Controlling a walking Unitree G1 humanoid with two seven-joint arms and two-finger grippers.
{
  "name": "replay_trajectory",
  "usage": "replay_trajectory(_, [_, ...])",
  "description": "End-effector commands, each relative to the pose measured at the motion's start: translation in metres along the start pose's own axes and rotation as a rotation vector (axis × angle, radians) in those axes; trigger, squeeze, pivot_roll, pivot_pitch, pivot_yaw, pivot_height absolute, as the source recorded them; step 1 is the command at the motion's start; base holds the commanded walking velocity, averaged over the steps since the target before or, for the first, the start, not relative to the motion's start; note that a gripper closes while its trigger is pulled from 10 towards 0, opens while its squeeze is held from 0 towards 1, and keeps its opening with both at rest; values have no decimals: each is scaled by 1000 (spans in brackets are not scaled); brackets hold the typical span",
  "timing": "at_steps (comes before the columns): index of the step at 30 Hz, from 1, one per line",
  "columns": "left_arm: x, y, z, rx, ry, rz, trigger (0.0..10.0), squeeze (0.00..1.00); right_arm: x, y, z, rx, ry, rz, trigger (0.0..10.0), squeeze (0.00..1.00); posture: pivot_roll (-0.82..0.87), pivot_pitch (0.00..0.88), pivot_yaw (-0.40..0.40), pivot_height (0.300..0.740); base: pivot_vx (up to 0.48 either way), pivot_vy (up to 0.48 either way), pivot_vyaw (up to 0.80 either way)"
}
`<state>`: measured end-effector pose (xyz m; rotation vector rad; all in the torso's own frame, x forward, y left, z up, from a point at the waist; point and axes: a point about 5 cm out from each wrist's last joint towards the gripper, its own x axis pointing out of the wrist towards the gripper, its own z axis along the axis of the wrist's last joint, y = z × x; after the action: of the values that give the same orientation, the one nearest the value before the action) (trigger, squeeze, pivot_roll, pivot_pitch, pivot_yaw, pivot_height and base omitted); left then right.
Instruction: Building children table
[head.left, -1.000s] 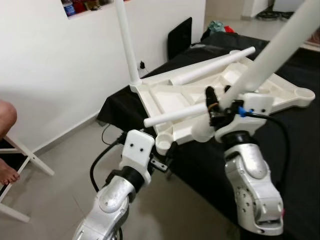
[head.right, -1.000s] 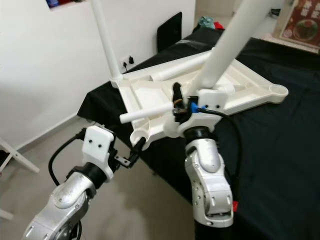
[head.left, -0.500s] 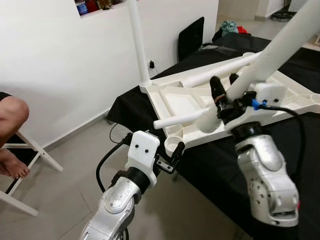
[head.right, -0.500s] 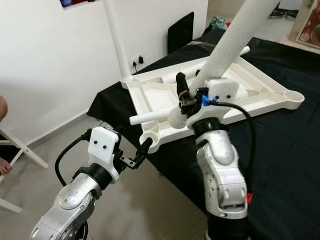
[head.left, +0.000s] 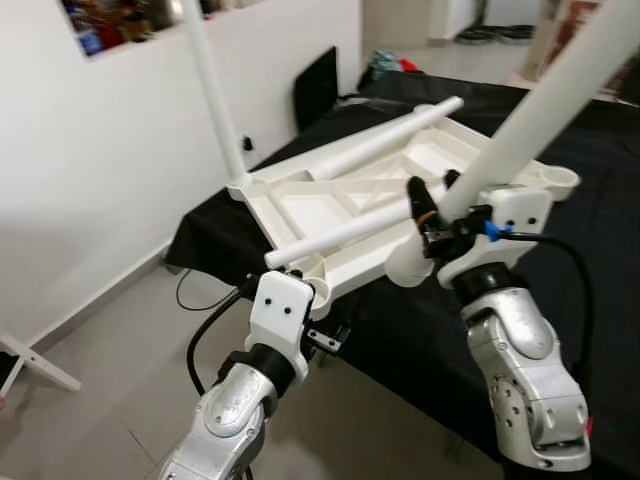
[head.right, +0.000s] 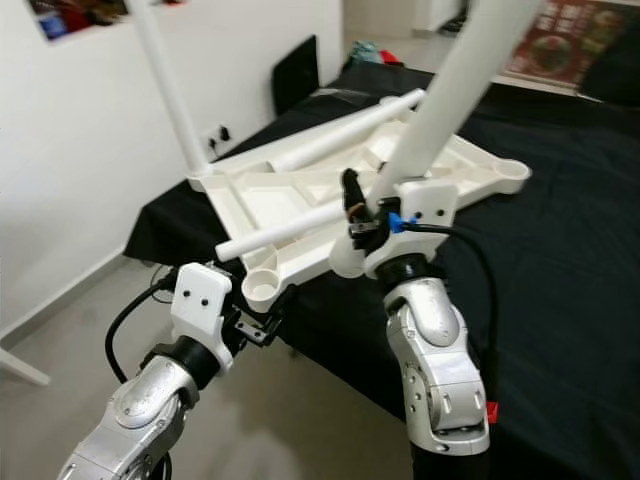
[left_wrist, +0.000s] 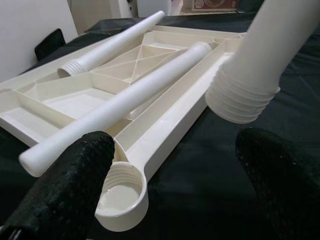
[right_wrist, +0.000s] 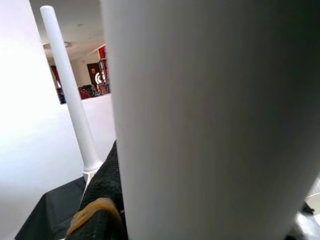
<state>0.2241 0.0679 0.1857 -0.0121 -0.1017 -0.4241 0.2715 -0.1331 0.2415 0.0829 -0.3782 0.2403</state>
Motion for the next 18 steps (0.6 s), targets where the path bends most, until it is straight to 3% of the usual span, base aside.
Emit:
replay_trajectory(1, [-1,1,-3,7,14,11,10000,0,-1,4,5,11,-32,15,10000,0,72,106,47,740,0,0,-800])
replay_trajectory(4, [-1,2,-3,2,13,15,10000,0,-1,3,7,13,-50,4,10000,0,71,106,46,740,0,126,0])
replay_trajectory(16, [-1,2,-2,-11,15,18,10000,0,-3,0,8,16,-57,-19,10000,0,71,114,46,740,0,474,0])
replay_trajectory(18, [-1,2,-1,-8,11,17,10000,0,-3,0,8,18,-56,-23,10000,0,72,114,43,740,0,0,0])
